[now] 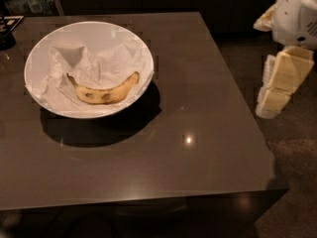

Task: Pick banana from white bowl

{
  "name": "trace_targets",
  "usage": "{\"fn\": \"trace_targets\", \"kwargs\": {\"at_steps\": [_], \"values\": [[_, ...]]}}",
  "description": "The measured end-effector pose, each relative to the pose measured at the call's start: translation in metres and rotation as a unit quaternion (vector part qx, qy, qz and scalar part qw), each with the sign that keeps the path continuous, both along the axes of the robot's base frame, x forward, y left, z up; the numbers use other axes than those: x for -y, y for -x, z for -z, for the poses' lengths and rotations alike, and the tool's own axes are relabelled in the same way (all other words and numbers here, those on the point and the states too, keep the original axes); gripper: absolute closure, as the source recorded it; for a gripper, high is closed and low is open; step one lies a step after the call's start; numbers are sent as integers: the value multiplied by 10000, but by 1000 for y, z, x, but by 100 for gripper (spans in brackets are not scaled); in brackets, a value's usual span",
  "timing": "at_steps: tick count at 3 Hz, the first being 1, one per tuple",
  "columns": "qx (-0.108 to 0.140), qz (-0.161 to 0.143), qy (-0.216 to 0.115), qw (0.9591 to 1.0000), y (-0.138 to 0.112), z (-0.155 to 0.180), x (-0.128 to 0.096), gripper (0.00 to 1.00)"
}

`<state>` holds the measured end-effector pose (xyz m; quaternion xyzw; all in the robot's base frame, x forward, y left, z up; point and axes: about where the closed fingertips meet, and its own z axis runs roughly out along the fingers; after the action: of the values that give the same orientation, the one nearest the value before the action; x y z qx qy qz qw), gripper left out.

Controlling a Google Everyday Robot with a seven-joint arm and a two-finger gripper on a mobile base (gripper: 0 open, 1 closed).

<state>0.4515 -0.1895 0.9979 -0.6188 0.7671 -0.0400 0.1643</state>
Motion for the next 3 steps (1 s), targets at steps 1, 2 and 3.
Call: {"fn": "trace_targets", "kwargs": {"at_steps": [1, 2, 3], "values": [[10, -455, 14, 9990, -17, -17, -34, 0], [109, -1067, -140, 9941, -28, -32, -67, 0], [245, -1044, -172, 9941, -31, -37, -68, 0]]}}
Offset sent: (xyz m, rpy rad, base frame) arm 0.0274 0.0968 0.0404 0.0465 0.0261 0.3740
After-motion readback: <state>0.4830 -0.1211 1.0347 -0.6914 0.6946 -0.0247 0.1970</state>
